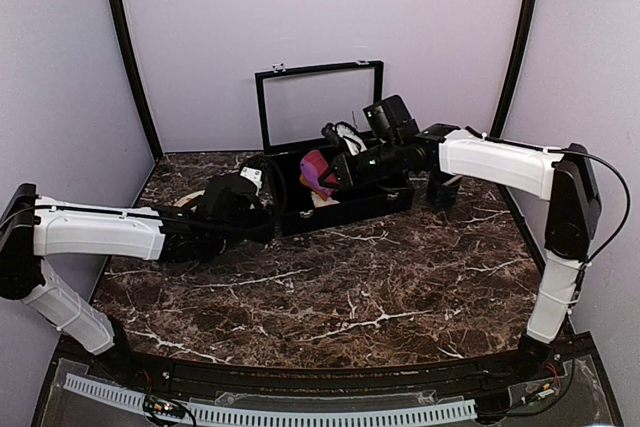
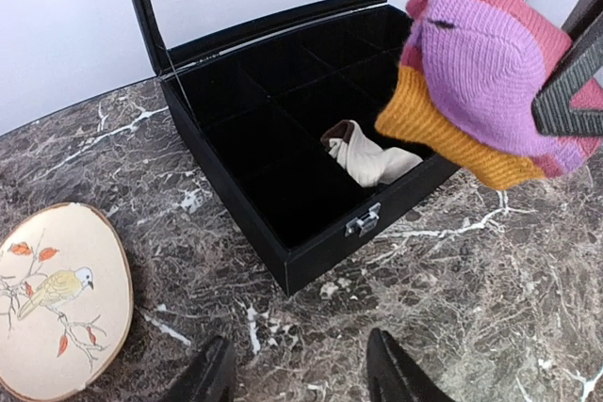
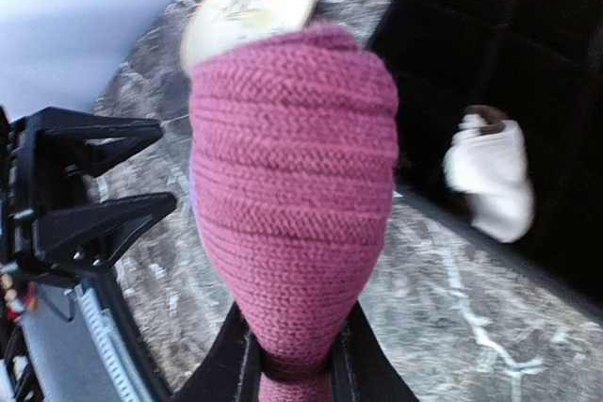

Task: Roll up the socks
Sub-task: Move the storage box to the center of the board.

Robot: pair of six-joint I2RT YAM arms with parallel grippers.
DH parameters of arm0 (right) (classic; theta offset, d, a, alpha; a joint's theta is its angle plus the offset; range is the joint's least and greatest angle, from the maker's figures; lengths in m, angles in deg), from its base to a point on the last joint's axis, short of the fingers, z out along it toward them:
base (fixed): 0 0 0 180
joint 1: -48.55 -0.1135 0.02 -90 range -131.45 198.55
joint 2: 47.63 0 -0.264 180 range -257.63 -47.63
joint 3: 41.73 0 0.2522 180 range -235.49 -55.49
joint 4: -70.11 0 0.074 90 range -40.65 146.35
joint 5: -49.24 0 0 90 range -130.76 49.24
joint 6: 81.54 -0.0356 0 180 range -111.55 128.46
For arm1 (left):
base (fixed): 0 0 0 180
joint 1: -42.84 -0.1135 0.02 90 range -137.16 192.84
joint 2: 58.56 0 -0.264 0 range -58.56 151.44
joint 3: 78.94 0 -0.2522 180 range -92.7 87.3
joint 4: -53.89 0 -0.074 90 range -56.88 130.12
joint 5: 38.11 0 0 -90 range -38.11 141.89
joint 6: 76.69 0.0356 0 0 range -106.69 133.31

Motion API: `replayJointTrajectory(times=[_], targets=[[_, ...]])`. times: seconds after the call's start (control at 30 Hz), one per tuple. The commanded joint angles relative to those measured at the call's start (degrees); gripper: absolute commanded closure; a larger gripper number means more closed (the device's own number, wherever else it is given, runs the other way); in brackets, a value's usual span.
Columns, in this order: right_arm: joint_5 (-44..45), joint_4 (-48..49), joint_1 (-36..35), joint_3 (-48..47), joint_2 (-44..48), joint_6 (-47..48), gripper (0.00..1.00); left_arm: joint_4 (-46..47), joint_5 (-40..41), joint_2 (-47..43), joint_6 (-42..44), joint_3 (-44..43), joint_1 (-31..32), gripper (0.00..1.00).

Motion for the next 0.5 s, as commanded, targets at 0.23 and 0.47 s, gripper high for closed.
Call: replayJointTrajectory(times=[0.23,0.47], targets=[[18.5,0.0,3.0,-8.1,-6.1,8.3,1.0,-7.5,-6.5,14.1,-2.3,-15.6,-8.6,0.42],[19.5,0.4,3.1,-9.6,-7.8,10.4,1.0,-16.1,-10.5,21.5,-6.9,-24.4,-12.3,0.46]])
